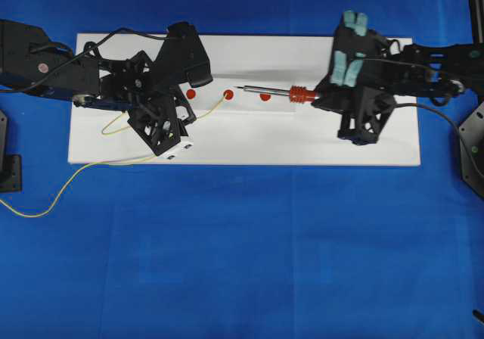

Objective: Touch the tip of the soldering iron to the tip of the solder at the mark.

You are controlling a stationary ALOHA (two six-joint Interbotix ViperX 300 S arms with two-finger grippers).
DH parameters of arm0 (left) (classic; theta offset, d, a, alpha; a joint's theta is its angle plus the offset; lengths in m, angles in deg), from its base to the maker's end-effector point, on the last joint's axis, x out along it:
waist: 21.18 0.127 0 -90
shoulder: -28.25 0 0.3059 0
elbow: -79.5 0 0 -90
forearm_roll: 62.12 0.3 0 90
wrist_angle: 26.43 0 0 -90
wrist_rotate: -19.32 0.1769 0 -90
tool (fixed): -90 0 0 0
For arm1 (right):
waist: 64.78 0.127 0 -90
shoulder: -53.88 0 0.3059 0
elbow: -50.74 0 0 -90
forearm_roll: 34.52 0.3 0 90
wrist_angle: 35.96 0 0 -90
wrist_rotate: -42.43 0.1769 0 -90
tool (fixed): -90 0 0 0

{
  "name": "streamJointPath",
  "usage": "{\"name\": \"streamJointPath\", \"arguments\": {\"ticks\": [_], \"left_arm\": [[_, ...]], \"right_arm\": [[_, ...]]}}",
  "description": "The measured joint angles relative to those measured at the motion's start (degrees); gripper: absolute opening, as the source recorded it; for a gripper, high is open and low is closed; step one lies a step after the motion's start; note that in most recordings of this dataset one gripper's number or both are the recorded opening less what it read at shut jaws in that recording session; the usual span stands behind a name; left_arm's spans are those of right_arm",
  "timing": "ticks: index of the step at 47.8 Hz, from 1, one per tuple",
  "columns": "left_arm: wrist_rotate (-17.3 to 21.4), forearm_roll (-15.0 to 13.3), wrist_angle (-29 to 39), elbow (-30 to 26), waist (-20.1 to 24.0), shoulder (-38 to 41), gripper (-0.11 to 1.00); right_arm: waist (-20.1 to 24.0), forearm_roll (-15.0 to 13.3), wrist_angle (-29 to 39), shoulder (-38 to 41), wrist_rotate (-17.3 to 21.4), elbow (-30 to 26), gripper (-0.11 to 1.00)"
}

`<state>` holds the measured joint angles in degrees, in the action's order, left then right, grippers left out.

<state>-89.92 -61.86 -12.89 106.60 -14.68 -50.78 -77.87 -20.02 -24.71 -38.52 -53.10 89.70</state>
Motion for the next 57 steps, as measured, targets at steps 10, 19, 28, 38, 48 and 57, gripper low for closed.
{"name": "streamJointPath", "arguments": {"ticks": [10, 19, 28, 38, 48, 57], "left_arm": [[-0.09, 0.0, 0.18, 0.0, 0.0, 0.0, 0.02], [-0.09, 0.0, 0.18, 0.0, 0.0, 0.0, 0.02], [0.0, 0.0, 0.18, 0.0, -0.09, 0.0, 0.02], [-0.09, 0.0, 0.62, 0.0, -0.09, 0.0, 0.02], [0.0, 0.0, 0.97, 0.0, 0.0, 0.0, 0.02], [-0.09, 0.0, 0.97, -0.26, 0.0, 0.0, 0.02]], "right_arm": [[0.0, 0.09, 0.53, 4.04, 0.0, -2.37, 0.06], [0.0, 0.09, 0.7, 5.89, 0.09, -2.55, 0.06], [0.0, 0.09, 0.79, 6.06, 0.0, -2.55, 0.06], [0.0, 0.0, 0.88, 6.06, 0.0, -2.55, 0.06], [0.0, 0.0, 0.88, 6.06, 0.0, -2.55, 0.06], [0.0, 0.09, 0.88, 6.06, 0.0, -2.55, 0.06]]}}
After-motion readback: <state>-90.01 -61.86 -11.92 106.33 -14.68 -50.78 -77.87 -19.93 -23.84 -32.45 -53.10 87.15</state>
